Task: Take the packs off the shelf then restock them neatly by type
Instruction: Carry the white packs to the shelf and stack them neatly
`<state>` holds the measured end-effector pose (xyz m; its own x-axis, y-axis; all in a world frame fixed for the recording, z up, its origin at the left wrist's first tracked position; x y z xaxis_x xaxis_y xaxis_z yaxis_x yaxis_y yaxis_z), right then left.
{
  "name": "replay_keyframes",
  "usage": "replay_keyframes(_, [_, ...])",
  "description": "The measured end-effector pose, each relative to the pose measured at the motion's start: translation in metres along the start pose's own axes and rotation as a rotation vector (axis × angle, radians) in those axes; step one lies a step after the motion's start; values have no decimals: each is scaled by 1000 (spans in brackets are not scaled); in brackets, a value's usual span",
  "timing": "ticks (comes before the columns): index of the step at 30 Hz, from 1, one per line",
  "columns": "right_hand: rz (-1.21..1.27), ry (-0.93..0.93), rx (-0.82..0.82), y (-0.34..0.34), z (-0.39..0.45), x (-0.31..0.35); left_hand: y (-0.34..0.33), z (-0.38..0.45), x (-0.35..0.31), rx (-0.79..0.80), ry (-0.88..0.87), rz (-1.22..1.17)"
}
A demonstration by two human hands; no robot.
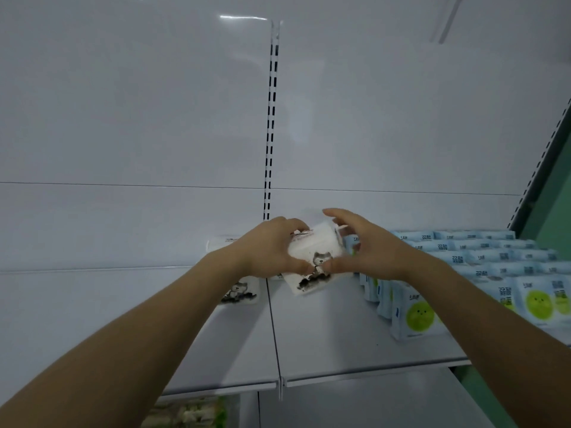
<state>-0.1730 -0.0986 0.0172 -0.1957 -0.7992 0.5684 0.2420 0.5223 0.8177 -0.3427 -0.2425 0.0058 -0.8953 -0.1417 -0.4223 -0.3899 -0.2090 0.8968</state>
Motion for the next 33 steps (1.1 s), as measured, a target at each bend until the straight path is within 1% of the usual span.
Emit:
replay_keyframes(2, [-88,86,33,-6,5,4,-5,1,-2,-6,-20,85])
replay_keyframes(4, [-175,103,23,-14,13,1,-9,0,4,28,-10,124])
replay_keyframes(6, [-230,81,0,-25,22,-6,-6,-7,19,62,60,129])
replay_keyframes(7, [-237,61,-1,-32,26,-11,-3,-12,28,76,95,184])
replay_keyframes(9, [-253,26,34,-46,34,-21,1,-22,45,107,154,376])
replay_keyframes(11, [-376,12,83,-56,38,-28,2,-32,59,178,215,489])
replay_keyframes(13, [-524,19,79,-60,41,-32,1,-37,68,222,253,521])
replay_keyframes(20, [-776,32,47,-67,48,-22,-10,-37,79,150,217,537])
replay_keyframes(24, [-785,-18,51,-72,47,-18,-14,-37,84,123,192,510])
replay_keyframes(28, [-763,-21,31,-68,41,-11,-14,-46,82,69,187,438])
replay_keyframes(31, [-744,35,-45,-60,37,1,-9,-61,77,-49,214,388])
replay_keyframes(33, [-745,92,-46,-61,39,14,-4,-75,74,-123,258,395])
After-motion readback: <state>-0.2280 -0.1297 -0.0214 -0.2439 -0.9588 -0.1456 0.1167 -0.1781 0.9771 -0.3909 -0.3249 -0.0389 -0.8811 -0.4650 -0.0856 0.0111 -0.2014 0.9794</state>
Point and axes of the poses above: each hand's wrist, its own z-axis towards the middle knuckle, its own y-axis out of the back of the hand, x = y × z, the point moved 1 cm from there along z, towards the middle knuckle, and after that the axes turned 11 degrees about x, right-handed, at the moved point
